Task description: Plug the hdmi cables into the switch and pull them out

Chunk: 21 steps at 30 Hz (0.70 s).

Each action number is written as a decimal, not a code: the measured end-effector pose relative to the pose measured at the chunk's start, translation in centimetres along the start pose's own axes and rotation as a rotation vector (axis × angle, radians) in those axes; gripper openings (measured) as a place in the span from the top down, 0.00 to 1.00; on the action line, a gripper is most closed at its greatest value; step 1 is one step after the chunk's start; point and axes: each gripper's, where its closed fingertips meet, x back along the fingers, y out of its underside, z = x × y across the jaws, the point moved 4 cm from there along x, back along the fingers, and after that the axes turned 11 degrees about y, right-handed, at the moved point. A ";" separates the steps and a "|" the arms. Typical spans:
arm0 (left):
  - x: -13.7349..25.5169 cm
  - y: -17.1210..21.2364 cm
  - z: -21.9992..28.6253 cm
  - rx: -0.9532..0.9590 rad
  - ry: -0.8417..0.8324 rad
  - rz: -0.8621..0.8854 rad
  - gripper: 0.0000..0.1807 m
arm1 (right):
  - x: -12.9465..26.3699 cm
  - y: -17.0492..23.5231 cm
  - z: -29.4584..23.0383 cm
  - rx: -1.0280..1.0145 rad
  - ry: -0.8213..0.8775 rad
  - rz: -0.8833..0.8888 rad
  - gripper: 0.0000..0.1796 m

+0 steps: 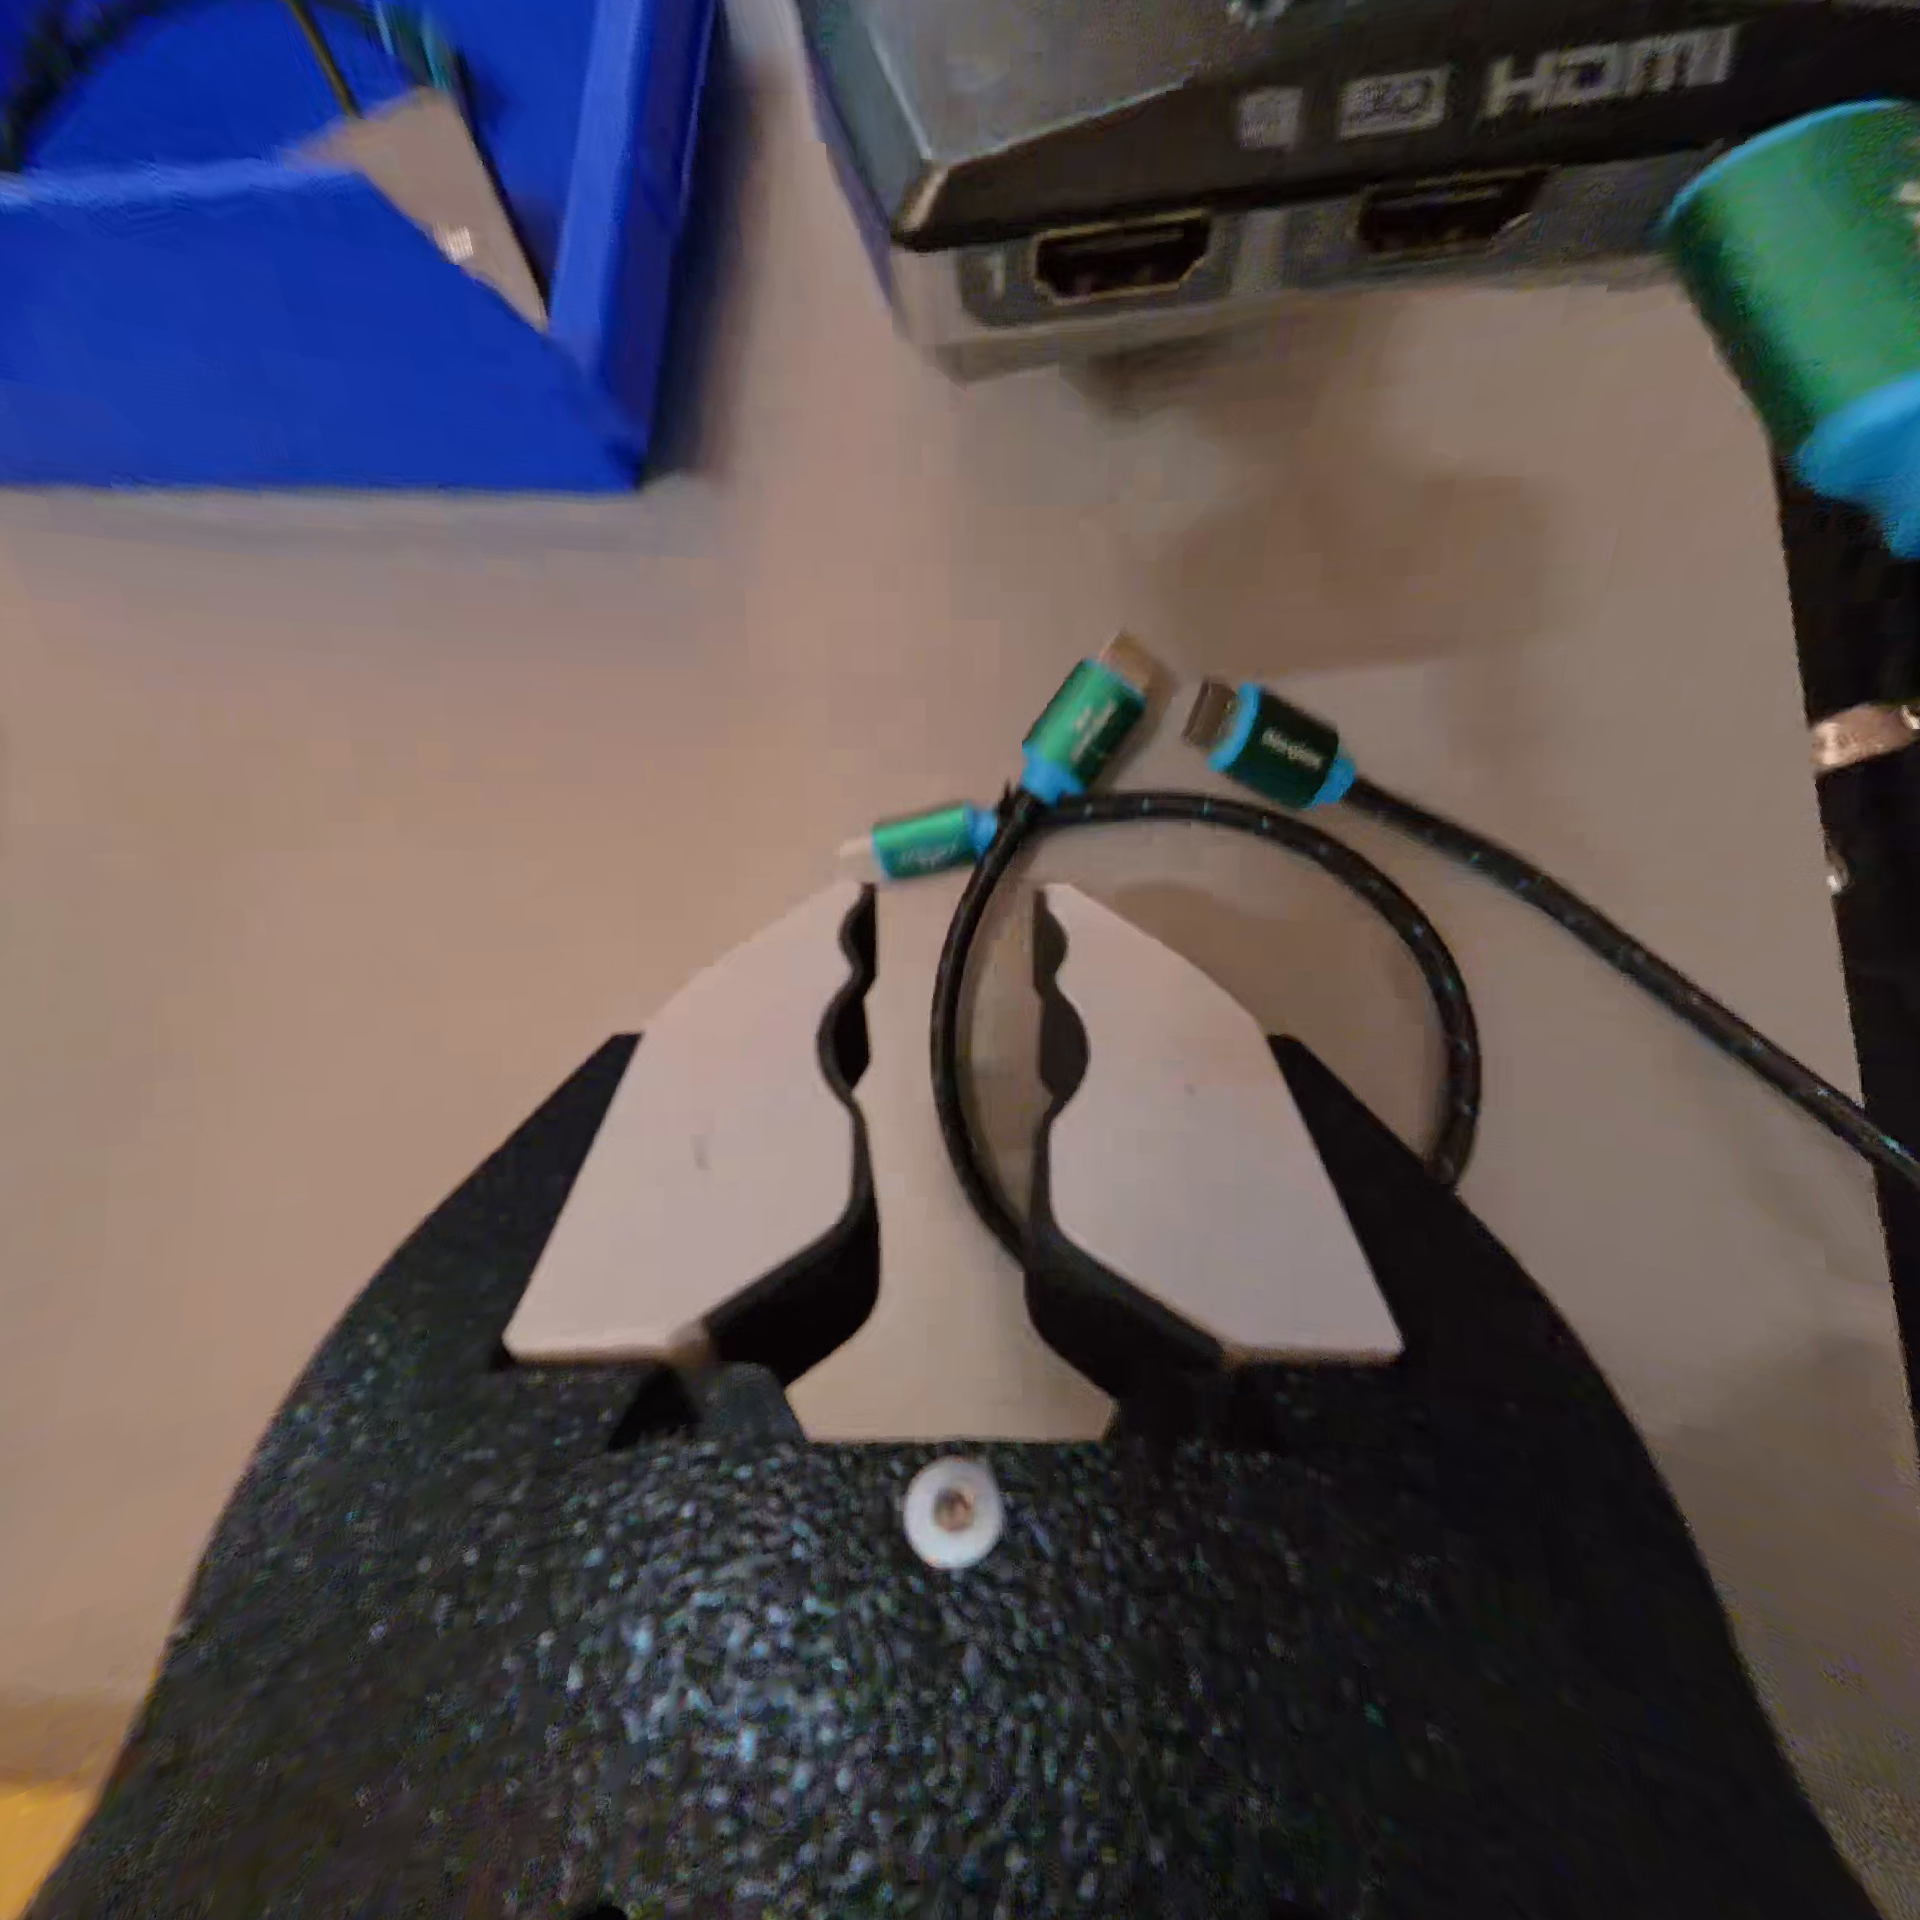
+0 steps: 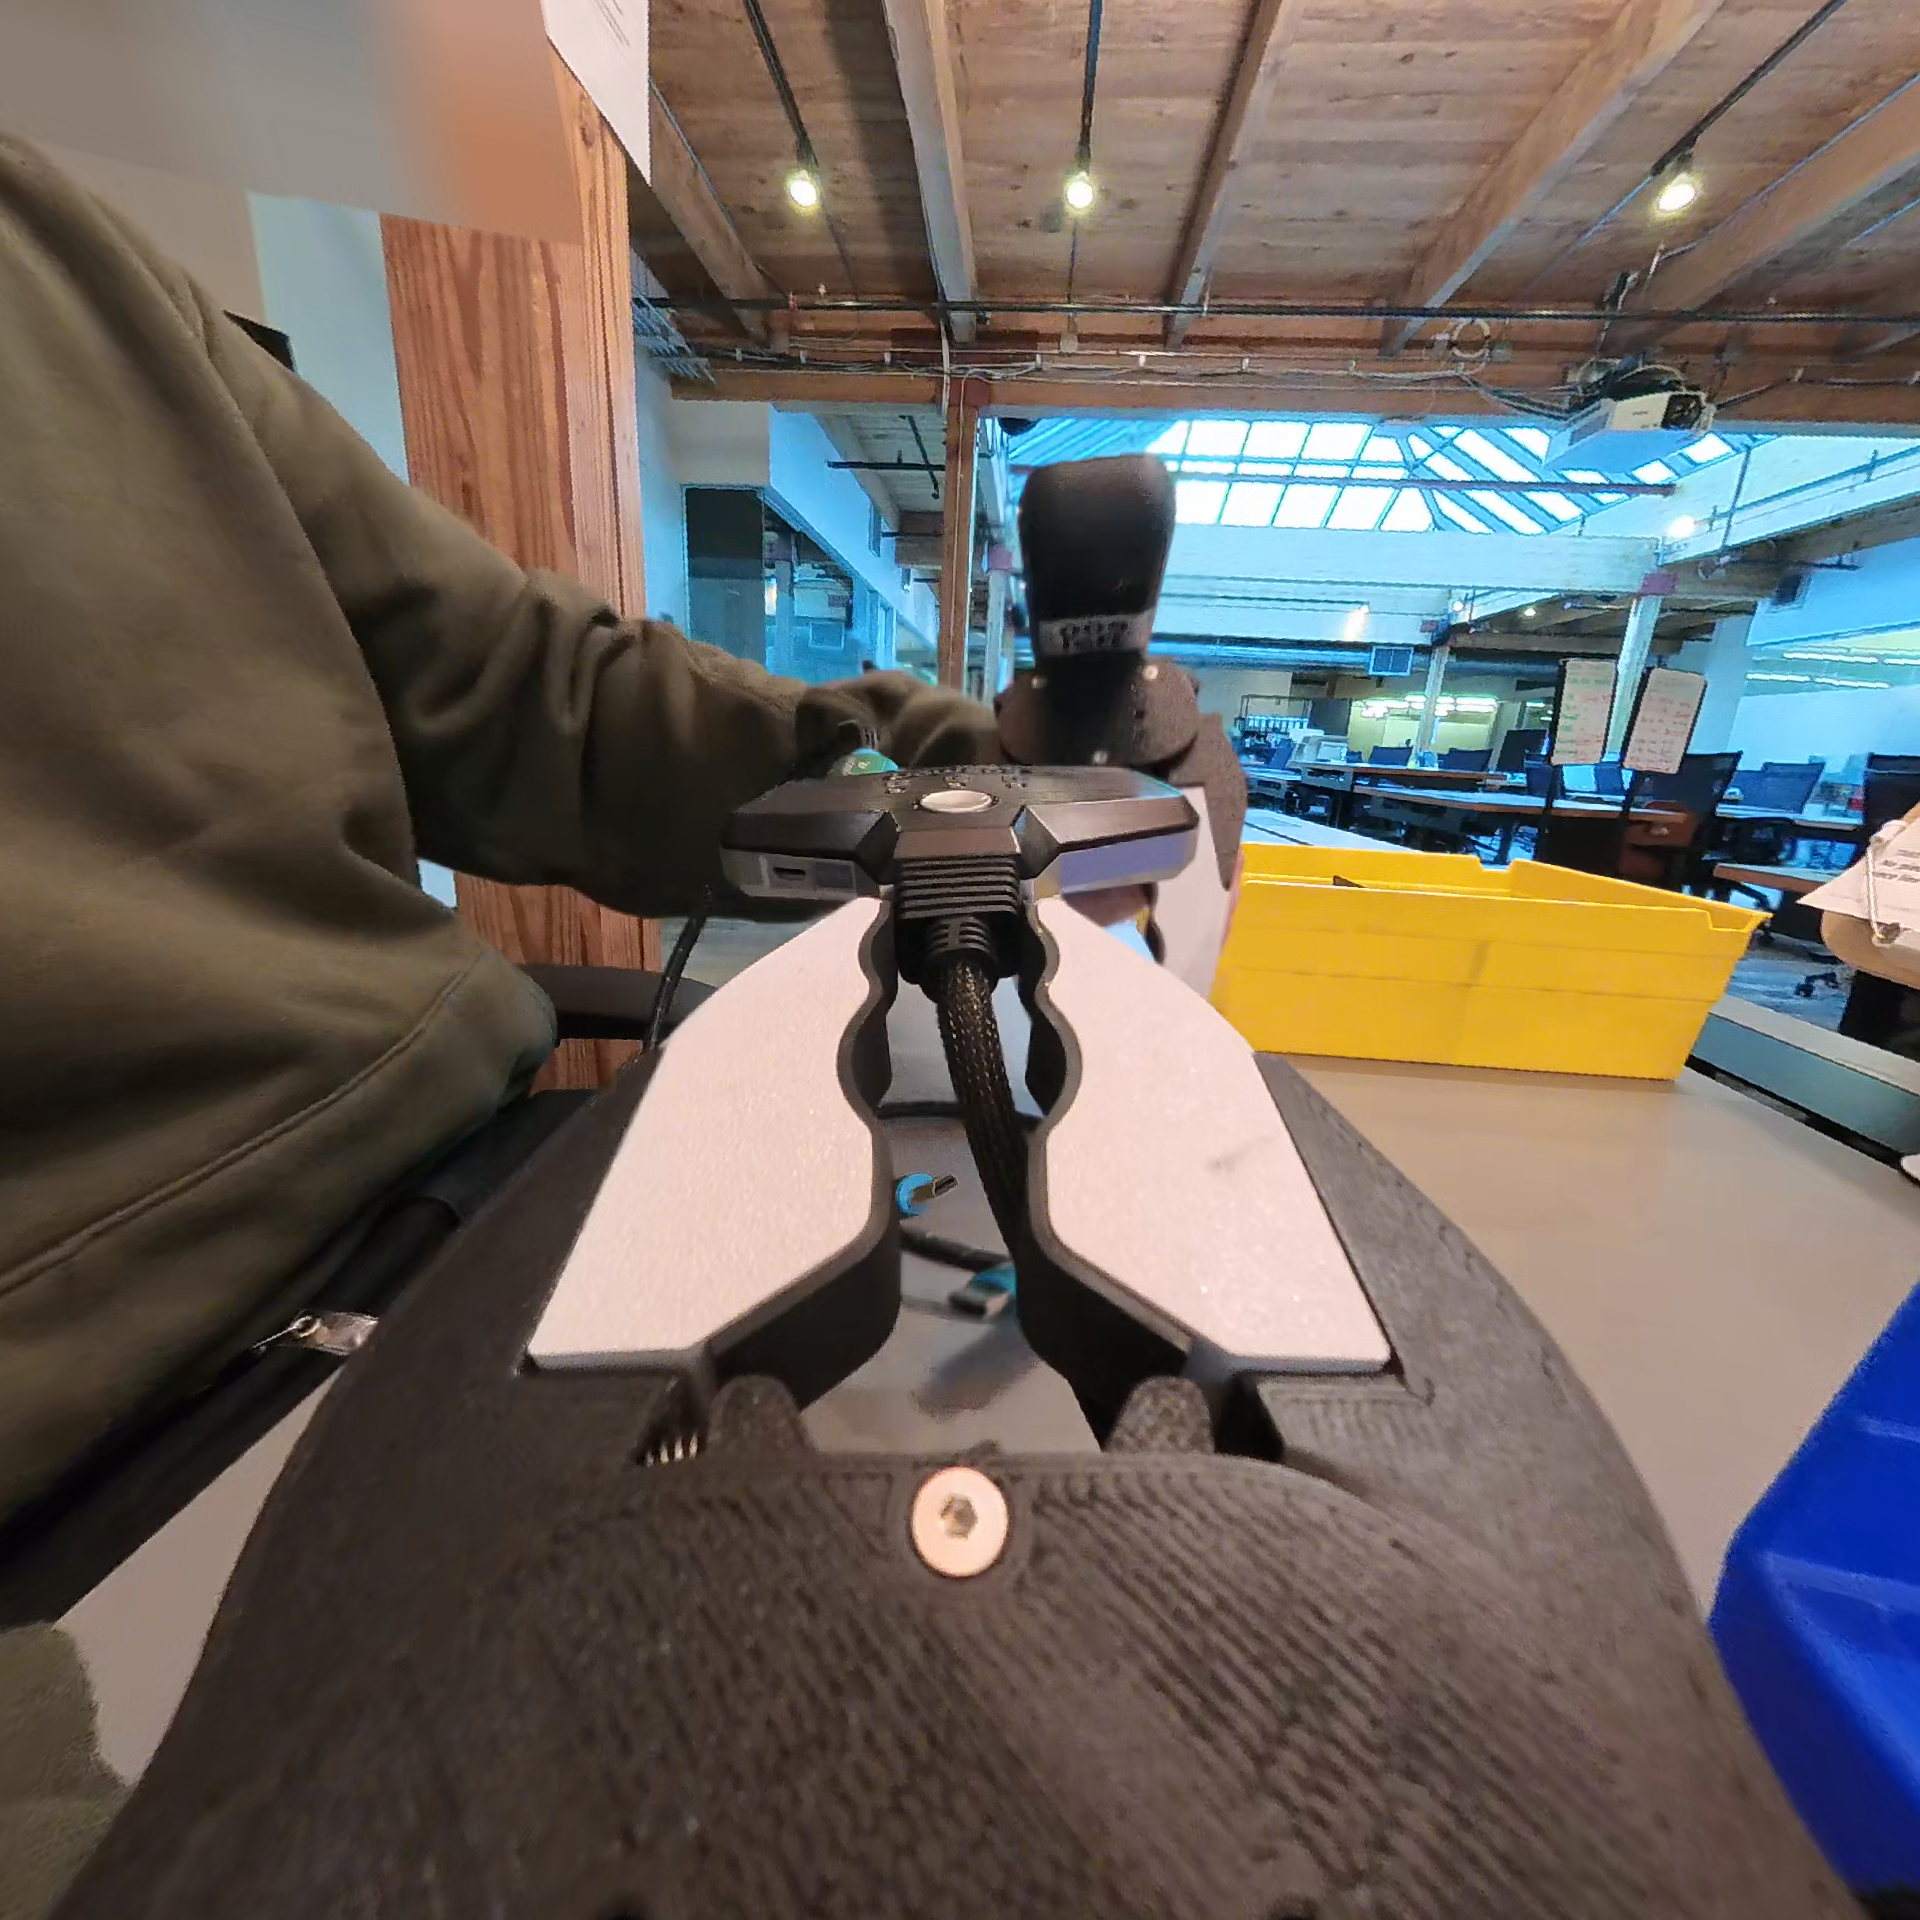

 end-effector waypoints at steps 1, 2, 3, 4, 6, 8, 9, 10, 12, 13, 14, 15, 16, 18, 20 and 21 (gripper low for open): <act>-0.7 0.0 0.1 -0.019 0.013 0.024 0.81 | 0.0 0.0 0.0 -0.005 -0.006 0.002 0.88; -1.5 0.3 0.4 -0.038 0.044 0.016 0.80 | 0.1 0.0 -0.1 -0.008 -0.013 0.003 0.88; -2.4 0.5 0.5 -0.057 0.064 0.000 0.80 | 0.1 -0.1 -0.2 -0.012 -0.021 0.005 0.88; -3.2 0.6 0.5 -0.084 0.072 -0.013 0.80 | 0.1 -0.1 -0.3 -0.018 -0.030 0.007 0.88; -4.7 0.3 0.7 -0.135 0.097 -0.007 0.81 | 0.2 -0.2 -0.5 -0.022 -0.040 0.015 0.88; -5.7 -0.5 1.0 -0.172 0.113 0.036 0.81 | 0.3 -0.2 -0.6 -0.028 -0.048 0.018 0.88; -6.2 -0.7 1.1 -0.188 0.127 0.040 0.82 | 0.4 -0.2 -0.6 -0.030 -0.052 0.018 0.88; -6.8 -0.4 1.1 -0.195 0.128 0.017 0.81 | 0.4 -0.2 -0.6 -0.031 -0.054 0.018 0.88; -7.6 0.5 0.6 -0.197 0.097 -0.051 0.81 | 0.4 -0.2 -0.6 -0.032 -0.053 0.015 0.88; -7.9 0.7 0.6 -0.192 0.096 -0.055 0.82 | 0.4 -0.2 -0.6 -0.034 -0.051 0.015 0.88; -8.0 0.9 0.6 -0.188 0.101 -0.052 0.83 | 0.3 -0.2 -0.5 -0.034 -0.050 0.015 0.88; -8.0 0.9 0.6 -0.184 0.101 -0.041 0.84 | 0.4 -0.2 -0.5 -0.030 -0.046 0.015 0.88; -8.0 0.9 0.5 -0.179 0.099 -0.033 0.85 | 0.4 -0.2 -0.4 -0.026 -0.040 0.015 0.88; -8.0 1.0 0.4 -0.166 0.091 -0.018 0.86 | 0.4 -0.2 -0.4 -0.028 -0.037 0.014 0.88; -8.1 1.0 0.3 -0.155 0.074 0.004 0.87 | 0.3 -0.2 -0.3 -0.029 -0.035 0.011 0.88; -8.1 1.1 0.1 -0.143 0.050 0.022 0.87 | 0.3 -0.2 -0.3 -0.029 -0.034 0.012 0.88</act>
